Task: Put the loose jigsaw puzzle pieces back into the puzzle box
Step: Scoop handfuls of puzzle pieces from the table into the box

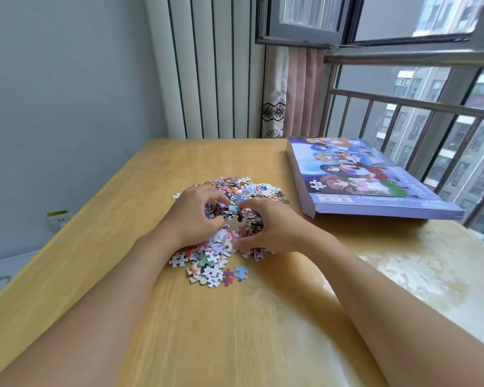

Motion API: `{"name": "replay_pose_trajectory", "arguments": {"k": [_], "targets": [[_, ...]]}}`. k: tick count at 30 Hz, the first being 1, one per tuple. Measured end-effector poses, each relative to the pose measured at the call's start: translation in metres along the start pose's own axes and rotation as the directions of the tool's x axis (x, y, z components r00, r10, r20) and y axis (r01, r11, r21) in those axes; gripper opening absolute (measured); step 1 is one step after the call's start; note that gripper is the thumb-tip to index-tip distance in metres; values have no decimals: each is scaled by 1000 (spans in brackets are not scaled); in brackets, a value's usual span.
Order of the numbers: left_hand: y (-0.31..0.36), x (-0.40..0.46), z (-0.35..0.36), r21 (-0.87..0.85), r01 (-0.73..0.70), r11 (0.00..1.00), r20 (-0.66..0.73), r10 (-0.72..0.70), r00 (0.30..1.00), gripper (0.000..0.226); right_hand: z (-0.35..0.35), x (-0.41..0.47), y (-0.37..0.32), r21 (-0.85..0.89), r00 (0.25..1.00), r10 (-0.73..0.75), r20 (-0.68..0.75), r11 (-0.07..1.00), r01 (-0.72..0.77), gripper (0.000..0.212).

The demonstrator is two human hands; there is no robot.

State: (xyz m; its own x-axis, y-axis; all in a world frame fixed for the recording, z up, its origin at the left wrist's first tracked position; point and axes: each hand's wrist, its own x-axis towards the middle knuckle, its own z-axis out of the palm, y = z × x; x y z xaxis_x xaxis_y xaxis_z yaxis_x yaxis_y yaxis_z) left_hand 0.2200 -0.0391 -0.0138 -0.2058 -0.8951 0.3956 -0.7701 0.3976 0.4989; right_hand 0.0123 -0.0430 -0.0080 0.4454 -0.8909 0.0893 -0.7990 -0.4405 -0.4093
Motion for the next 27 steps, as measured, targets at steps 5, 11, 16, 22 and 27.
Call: {"name": "replay_pose_trajectory", "arguments": {"k": [5,11,16,22,27], "targets": [[0,-2,-2,-36,-18,999,30,19,999,33,-3,7,-1,68,997,-38,-70,997,42,54],[1,-1,-1,-66,-8,998,18,10,1000,28,-6,5,7,189,974,7,-227,981,37,7],[-3,2,1,-115,16,993,-46,-22,999,26,-19,2,8,798,961,267,-76,594,-102,6],[1,1,6,-195,28,981,-72,-42,997,23,-18,-3,6,964,921,301,247,18,-264,6],[3,0,8,-207,11,978,-95,-31,995,18,-18,-9,7,951,928,210,307,-42,-305,23]]}}
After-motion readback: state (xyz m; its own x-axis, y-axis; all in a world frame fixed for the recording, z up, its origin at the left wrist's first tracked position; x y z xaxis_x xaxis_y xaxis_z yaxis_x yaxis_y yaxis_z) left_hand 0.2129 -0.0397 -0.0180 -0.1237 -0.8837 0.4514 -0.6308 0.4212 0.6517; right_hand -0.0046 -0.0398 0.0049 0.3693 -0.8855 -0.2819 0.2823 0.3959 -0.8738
